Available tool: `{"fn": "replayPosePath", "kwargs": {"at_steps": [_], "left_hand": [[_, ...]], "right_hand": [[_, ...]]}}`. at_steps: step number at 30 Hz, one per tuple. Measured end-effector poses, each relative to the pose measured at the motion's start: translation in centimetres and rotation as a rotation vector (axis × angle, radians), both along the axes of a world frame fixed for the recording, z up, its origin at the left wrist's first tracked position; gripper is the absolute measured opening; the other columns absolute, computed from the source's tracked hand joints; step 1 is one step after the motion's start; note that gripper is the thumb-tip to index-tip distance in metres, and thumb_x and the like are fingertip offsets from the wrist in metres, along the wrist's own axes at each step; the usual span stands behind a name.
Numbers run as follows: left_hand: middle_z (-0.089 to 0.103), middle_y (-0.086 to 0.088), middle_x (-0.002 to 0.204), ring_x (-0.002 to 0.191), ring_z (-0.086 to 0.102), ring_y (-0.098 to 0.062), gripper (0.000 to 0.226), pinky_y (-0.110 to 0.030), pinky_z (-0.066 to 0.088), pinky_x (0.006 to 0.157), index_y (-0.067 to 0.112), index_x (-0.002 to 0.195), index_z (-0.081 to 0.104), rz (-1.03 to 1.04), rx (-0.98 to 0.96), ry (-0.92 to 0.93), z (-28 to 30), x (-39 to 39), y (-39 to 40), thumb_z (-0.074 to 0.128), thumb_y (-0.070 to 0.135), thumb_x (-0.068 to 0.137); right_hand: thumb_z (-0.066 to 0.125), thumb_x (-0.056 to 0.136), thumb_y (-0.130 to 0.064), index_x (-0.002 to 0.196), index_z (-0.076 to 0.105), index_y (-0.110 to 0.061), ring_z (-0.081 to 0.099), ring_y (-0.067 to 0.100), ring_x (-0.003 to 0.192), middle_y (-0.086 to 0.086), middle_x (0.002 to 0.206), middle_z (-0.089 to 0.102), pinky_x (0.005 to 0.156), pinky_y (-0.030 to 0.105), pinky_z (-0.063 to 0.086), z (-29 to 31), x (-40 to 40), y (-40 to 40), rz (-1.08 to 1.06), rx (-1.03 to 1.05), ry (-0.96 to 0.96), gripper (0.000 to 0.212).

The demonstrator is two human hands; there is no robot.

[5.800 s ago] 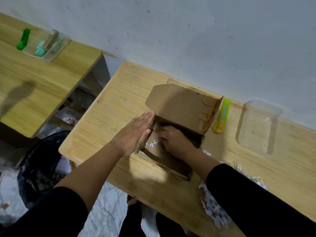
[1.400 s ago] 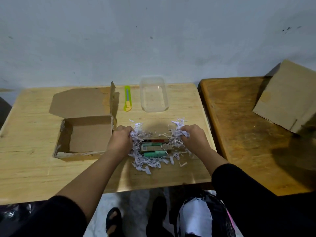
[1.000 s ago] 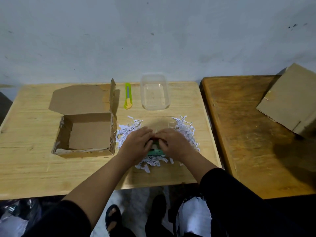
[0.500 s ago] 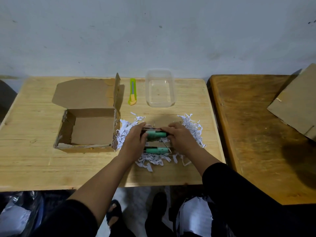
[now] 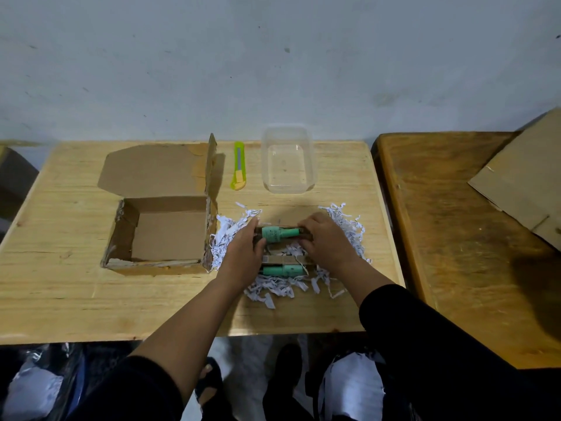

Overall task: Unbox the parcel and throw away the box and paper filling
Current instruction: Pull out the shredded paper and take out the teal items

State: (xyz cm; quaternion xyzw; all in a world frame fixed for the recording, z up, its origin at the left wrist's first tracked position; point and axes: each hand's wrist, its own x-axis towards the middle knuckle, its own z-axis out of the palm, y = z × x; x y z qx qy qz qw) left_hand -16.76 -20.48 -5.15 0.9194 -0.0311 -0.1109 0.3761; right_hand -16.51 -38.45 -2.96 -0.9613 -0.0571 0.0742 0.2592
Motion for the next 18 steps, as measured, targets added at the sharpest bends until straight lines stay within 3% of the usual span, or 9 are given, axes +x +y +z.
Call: {"fn": "replayPosePath", "kwargs": {"at_steps": [3, 7, 10, 13, 15, 16, 18], "left_hand": [[0.052, -0.017, 0.131, 0.120, 0.048, -0.034, 0.052, -0.038, 0.040, 0.094, 0.006, 0.140, 0.031, -0.001, 0.007, 0.014, 0.1, 0.1, 0.1, 0.051, 0.014, 0.092], [0.058, -0.021, 0.109, 0.098, 0.054, -0.034, 0.043, -0.036, 0.041, 0.078, 0.001, 0.129, 0.039, -0.023, 0.044, 0.028, 0.3, 0.4, 0.1, 0.050, 0.021, 0.093], [0.059, -0.023, 0.112, 0.106, 0.054, -0.036, 0.033, -0.037, 0.042, 0.088, -0.001, 0.121, 0.052, -0.076, 0.099, -0.019, 0.9, 0.7, -0.2, 0.051, 0.015, 0.092], [0.060, -0.020, 0.122, 0.113, 0.054, -0.033, 0.035, -0.034, 0.041, 0.094, 0.001, 0.124, 0.055, -0.128, 0.119, -0.025, 1.1, 1.5, -0.5, 0.052, 0.010, 0.090], [0.058, -0.018, 0.125, 0.115, 0.054, -0.031, 0.035, -0.023, 0.041, 0.092, 0.003, 0.124, 0.055, -0.154, 0.112, -0.016, 1.1, 2.2, -0.6, 0.052, 0.006, 0.089], [0.057, -0.017, 0.127, 0.117, 0.053, -0.031, 0.034, -0.008, 0.041, 0.086, 0.003, 0.124, 0.055, -0.165, 0.107, 0.012, 1.2, 2.4, -0.6, 0.050, 0.005, 0.091], [0.056, -0.019, 0.127, 0.117, 0.052, -0.032, 0.031, 0.011, 0.030, 0.064, -0.001, 0.123, 0.054, -0.197, 0.122, 0.053, 0.8, 2.5, -0.7, 0.045, 0.006, 0.094]], "right_hand": [[0.068, 0.076, -0.010, 0.102, 0.064, 0.001, 0.055, 0.034, 0.095, 0.020, 0.098, 0.061, 0.079, 0.034, 0.045, 0.7, -0.3, -0.5, 0.045, -0.011, -0.072, 0.028], [0.068, 0.078, -0.015, 0.102, 0.064, 0.000, 0.056, 0.029, 0.090, 0.019, 0.094, 0.060, 0.079, 0.033, 0.046, 2.1, -0.7, -1.6, -0.026, 0.026, -0.127, 0.029], [0.067, 0.081, -0.021, 0.103, 0.065, -0.006, 0.055, 0.023, 0.081, 0.014, 0.090, 0.061, 0.072, 0.033, 0.046, 2.8, -1.4, -2.5, -0.163, 0.063, -0.172, 0.027], [0.063, 0.085, -0.025, 0.115, 0.061, -0.008, 0.049, 0.011, 0.074, 0.004, 0.092, 0.054, 0.066, 0.016, 0.038, 3.4, -2.2, -3.4, -0.390, 0.165, -0.186, 0.034], [0.061, 0.087, -0.026, 0.120, 0.059, -0.008, 0.048, 0.006, 0.070, 0.001, 0.094, 0.051, 0.057, 0.003, 0.037, 3.4, -2.3, -4.0, -0.533, 0.267, -0.166, 0.037], [0.061, 0.087, -0.026, 0.120, 0.059, -0.009, 0.048, 0.005, 0.069, 0.002, 0.095, 0.052, 0.055, 0.000, 0.037, 3.3, -2.1, -4.3, -0.582, 0.301, -0.165, 0.037], [0.061, 0.087, -0.024, 0.120, 0.058, -0.009, 0.048, 0.007, 0.068, 0.005, 0.096, 0.053, 0.052, -0.002, 0.038, 3.0, -1.6, -4.8, -0.654, 0.344, -0.178, 0.037]]}}
